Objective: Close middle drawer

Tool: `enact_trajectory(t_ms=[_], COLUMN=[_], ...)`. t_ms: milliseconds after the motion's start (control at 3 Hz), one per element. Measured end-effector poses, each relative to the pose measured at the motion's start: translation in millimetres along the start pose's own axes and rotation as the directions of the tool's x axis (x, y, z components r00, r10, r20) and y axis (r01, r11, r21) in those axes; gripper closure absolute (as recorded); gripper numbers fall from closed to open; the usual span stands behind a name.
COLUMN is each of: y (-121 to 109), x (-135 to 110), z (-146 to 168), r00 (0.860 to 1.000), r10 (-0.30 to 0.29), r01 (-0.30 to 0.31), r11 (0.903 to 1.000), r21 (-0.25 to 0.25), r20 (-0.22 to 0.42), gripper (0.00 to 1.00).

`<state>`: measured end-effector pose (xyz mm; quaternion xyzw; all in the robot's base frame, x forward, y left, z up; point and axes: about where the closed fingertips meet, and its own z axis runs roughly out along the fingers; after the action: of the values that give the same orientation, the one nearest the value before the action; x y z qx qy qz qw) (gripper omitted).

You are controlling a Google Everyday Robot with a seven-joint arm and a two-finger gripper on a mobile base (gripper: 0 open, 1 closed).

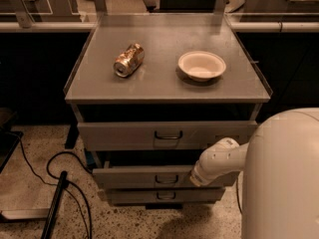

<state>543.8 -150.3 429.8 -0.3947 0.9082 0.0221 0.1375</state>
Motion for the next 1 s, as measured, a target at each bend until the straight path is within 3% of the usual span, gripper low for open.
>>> enact_trajectory(t_ms=[333,1000], y=[-0.9,-0.9], x=[0.0,0.0], z=[0.1,0.1], r00=[1.0,1.0], r10=[0.001,0.001], r01=[-0.001,-0.001], r11=[1.0,1.0], r21=[0.002,0.002], r20=[-0.001,-0.001], gripper=[0.82,0.34])
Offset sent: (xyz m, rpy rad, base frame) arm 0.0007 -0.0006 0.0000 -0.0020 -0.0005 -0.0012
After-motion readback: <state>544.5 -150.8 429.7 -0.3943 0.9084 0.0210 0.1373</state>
